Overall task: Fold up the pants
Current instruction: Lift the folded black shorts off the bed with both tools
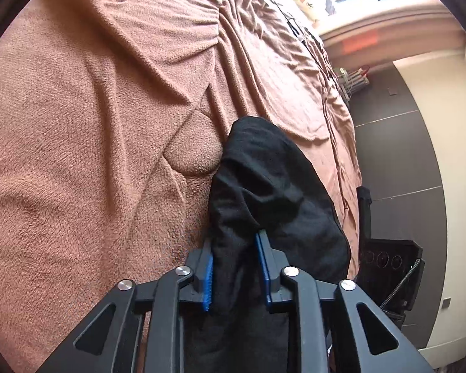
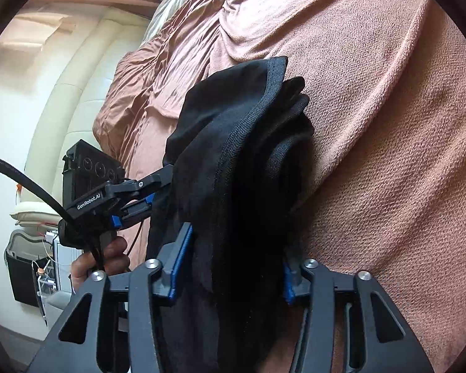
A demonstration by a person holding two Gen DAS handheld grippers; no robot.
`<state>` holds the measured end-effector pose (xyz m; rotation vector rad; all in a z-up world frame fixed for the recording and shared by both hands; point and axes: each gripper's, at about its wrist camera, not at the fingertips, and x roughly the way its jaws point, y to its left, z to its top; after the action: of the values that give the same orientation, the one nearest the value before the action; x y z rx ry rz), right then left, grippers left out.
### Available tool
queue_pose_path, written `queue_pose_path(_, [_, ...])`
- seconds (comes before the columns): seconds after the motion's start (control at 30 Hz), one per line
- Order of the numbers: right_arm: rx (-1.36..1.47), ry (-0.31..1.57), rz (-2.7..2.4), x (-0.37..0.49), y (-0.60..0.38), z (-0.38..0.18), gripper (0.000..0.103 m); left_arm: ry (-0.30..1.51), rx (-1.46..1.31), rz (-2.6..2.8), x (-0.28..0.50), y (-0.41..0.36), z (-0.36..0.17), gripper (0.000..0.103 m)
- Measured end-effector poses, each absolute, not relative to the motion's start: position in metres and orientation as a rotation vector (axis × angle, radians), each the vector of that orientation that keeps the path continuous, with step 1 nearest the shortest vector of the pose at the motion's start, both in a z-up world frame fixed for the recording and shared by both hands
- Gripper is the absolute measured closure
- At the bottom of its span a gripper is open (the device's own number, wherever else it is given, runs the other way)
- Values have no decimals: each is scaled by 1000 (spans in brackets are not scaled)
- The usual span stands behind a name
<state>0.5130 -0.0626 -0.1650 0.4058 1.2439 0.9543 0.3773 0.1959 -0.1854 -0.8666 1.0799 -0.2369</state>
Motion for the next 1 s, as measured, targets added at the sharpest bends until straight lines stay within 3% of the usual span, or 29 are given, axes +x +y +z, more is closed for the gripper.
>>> queue_pose_path(0.03, [400, 1237, 955, 511, -63, -163, 69, 1076, -858, -240, 377, 195, -183, 89])
queue_pose_path(0.2, [394, 1194, 956, 500, -68, -154, 76, 1036, -839, -264, 368, 194, -169, 95])
queue_pose_path(1.0, [328, 903, 974, 421, -105, -106, 80, 825, -751, -335, 314, 163, -73, 96])
